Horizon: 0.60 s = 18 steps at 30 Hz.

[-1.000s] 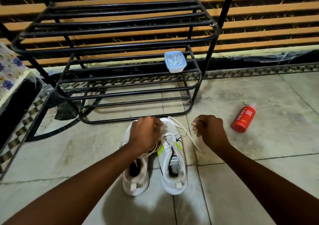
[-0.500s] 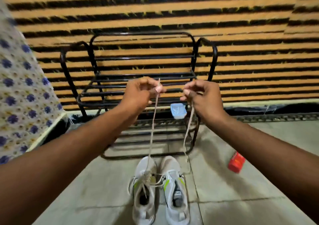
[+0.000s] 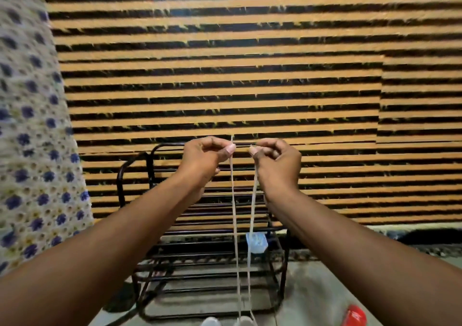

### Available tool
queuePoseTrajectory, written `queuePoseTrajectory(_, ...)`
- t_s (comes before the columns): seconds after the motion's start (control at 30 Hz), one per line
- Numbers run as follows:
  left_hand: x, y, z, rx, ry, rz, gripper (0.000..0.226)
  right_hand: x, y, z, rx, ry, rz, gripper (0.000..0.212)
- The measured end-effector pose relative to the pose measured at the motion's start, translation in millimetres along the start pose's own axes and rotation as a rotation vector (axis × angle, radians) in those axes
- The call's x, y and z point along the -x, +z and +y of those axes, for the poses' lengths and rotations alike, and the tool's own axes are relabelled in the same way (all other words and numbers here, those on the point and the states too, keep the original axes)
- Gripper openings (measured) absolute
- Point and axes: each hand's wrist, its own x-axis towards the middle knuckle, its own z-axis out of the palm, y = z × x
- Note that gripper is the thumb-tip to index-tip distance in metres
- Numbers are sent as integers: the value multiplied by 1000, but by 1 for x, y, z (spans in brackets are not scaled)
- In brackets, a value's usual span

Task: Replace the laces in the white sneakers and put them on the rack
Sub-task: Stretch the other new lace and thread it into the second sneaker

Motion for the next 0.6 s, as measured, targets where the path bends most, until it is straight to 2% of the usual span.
queuePoseTrajectory(0.6,-6,16,0,183,-72,42,2,-2,18,-17,-208,96,86,21)
